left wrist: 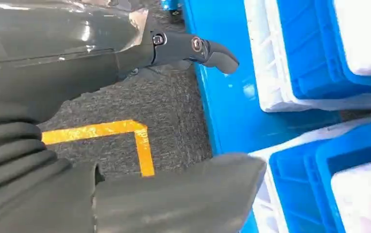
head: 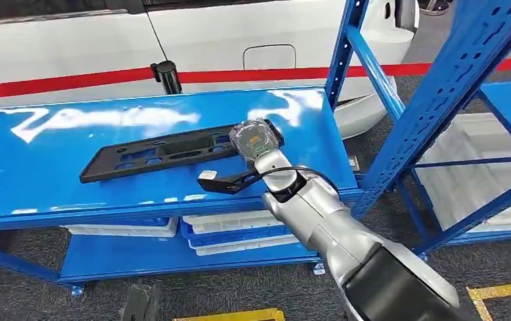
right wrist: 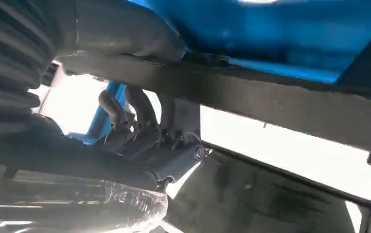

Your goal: Take the parts from the cabinet and place them on the table.

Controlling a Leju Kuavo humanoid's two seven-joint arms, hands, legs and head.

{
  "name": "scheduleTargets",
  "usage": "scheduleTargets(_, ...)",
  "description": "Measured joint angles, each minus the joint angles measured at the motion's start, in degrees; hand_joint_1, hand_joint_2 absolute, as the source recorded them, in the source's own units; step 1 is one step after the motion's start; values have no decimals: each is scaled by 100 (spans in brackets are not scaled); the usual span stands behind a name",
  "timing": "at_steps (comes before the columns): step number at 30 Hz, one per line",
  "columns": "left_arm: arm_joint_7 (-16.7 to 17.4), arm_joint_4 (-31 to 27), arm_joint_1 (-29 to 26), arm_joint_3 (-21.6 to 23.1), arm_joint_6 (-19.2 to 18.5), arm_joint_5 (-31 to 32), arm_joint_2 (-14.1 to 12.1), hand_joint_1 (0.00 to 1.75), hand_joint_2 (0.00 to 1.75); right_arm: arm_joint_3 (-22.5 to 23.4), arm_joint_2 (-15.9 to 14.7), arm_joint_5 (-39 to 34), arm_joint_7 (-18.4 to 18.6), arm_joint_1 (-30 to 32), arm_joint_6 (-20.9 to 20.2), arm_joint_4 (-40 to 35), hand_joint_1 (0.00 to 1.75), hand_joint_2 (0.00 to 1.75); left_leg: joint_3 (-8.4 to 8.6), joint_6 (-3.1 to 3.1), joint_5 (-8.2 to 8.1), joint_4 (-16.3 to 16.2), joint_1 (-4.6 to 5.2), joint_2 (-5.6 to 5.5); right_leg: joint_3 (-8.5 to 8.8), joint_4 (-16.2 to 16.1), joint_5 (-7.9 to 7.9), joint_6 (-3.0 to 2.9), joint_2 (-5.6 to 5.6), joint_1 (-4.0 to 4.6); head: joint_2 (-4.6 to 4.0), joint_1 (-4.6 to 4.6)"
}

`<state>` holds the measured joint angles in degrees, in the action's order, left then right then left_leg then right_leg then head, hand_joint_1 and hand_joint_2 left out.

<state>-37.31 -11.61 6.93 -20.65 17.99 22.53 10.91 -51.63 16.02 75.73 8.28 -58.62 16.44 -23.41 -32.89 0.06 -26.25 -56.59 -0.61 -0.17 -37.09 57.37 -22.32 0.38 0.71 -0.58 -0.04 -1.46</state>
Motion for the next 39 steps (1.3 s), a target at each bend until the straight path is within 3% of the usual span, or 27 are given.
scheduleTargets(3,0,2,-24,-61,-6,-35,2,0,175,81,7,-99,-245,73,175,-147,152,175,0,0,0,0,0,1,-1,0,0,0,1,0,0,0)
scheduleTargets(5,-4,2,-30,-96,-4,-35,4,0,175,194,-4,-321,-519,84,234,-346,141,175,0,0,0,0,0,0,-2,0,0,0,1,0,0,0)
scheduleTargets(6,-13,2,-40,-107,2,-35,4,0,175,265,-29,-429,-665,84,236,-501,131,175,0,0,0,0,0,1,-3,0,0,0,1,0,0,0)
scheduleTargets(7,-24,2,-48,-125,4,-35,4,0,175,352,-72,-518,-798,84,234,-715,96,175,0,0,0,0,0,1,-4,0,0,0,1,0,0,0)
scheduleTargets(9,-66,2,-59,-162,7,-33,4,0,175,520,-242,-640,-946,78,123,-1239,147,175,-1,0,0,-1,1,-1,-3,-1,0,0,0,0,0,0)
scheduleTargets(13,-127,2,-95,-195,18,-15,2,0,175,864,-698,-730,-1042,30,-202,-2344,152,175,-6,0,0,-1,3,-5,-1,-2,-1,2,-3,-2,0,2)
scheduleTargets(14,-138,2,-96,-199,17,-13,2,0,175,939,-821,-732,-1073,35,-262,-2611,171,175,-5,1,-1,-1,4,-4,0,-2,-1,2,-2,-2,0,0)
scheduleTargets(16,-140,2,-95,-201,17,-4,0,0,175,1042,-970,-752,-1077,41,-284,-2961,164,175,-4,2,-2,-2,6,0,-1,-3,0,3,2,-5,0,-2)
scheduleTargets(27,-129,2,-94,-274,61,-22,-4,0,175,1226,-1517,-925,-1136,163,-311,-3974,168,175,0,9,-10,-3,2,2,-3,-4,-1,2,9,-1,0,0)
scheduleTargets(30,121,2,-93,-293,83,22,-9,0,175,1239,-1615,-1025,-1163,253,-183,-4074,168,175,-1,9,-11,-3,2,1,-3,-3,-2,3,8,-1,0,2)
scheduleTargets(33,680,2,-89,-302,120,29,-17,0,175,1290,-1679,-1060,-1141,341,-7,-4135,168,175,-1,10,-11,-3,2,3,-3,-4,-1,3,10,-1,0,2)
scheduleTargets(39,1023,2,-84,-300,-68,256,-72,0,175,1333,-1854,-1097,-1068,479,151,-4186,168,175,-2,25,-23,-13,5,1,1,-9,-1,3,8,-15,0,0)
